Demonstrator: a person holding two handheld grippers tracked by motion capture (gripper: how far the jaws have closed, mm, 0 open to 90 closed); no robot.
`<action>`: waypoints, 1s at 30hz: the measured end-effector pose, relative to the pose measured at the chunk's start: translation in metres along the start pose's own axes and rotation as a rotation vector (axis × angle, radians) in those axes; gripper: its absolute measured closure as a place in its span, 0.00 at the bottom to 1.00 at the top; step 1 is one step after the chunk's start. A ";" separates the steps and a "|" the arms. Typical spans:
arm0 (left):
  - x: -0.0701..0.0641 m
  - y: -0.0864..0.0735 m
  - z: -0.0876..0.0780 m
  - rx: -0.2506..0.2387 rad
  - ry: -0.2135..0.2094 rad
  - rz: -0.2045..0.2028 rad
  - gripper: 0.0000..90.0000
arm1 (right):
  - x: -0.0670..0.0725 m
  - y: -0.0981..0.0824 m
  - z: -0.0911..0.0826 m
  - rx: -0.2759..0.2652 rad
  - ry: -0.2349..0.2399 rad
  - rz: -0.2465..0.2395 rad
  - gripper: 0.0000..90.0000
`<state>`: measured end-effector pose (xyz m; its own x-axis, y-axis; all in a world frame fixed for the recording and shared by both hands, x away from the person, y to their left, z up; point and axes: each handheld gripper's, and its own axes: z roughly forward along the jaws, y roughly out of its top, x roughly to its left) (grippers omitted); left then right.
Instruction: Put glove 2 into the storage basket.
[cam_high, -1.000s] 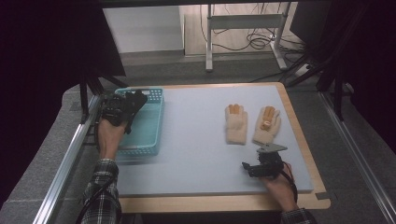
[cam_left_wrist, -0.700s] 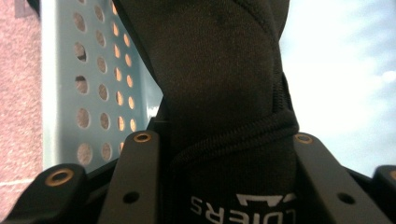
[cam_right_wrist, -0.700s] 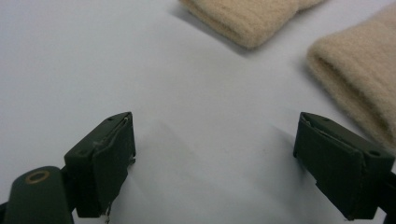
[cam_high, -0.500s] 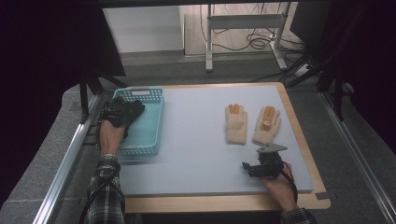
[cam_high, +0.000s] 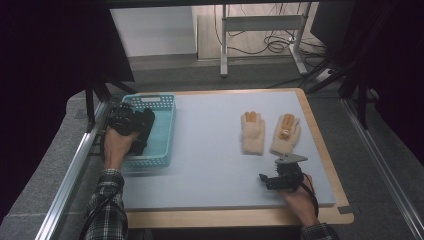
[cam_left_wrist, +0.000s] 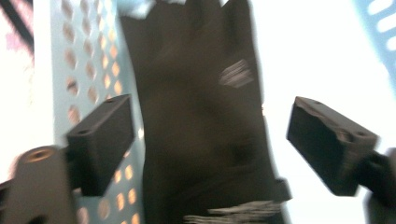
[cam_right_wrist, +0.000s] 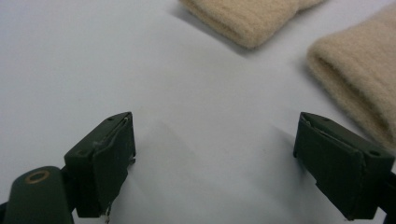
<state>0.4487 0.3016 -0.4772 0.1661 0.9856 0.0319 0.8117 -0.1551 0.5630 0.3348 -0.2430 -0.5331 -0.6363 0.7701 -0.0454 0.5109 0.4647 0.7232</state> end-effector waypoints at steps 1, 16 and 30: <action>-0.003 0.001 -0.003 -0.022 -0.011 0.010 0.10 | 0.000 0.000 0.000 0.000 0.000 0.000 0.14; -0.066 -0.006 -0.046 -0.254 -0.127 0.248 0.04 | 0.000 0.000 0.000 0.000 0.000 0.000 0.14; -0.126 -0.026 -0.073 -0.370 -0.163 0.374 0.00 | 0.000 0.000 0.000 0.001 0.000 -0.001 0.14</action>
<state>0.3654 0.1861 -0.4357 0.5138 0.8401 0.1738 0.4349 -0.4297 0.7914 0.3347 -0.2430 -0.5331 -0.6366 0.7698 -0.0459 0.5108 0.4656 0.7227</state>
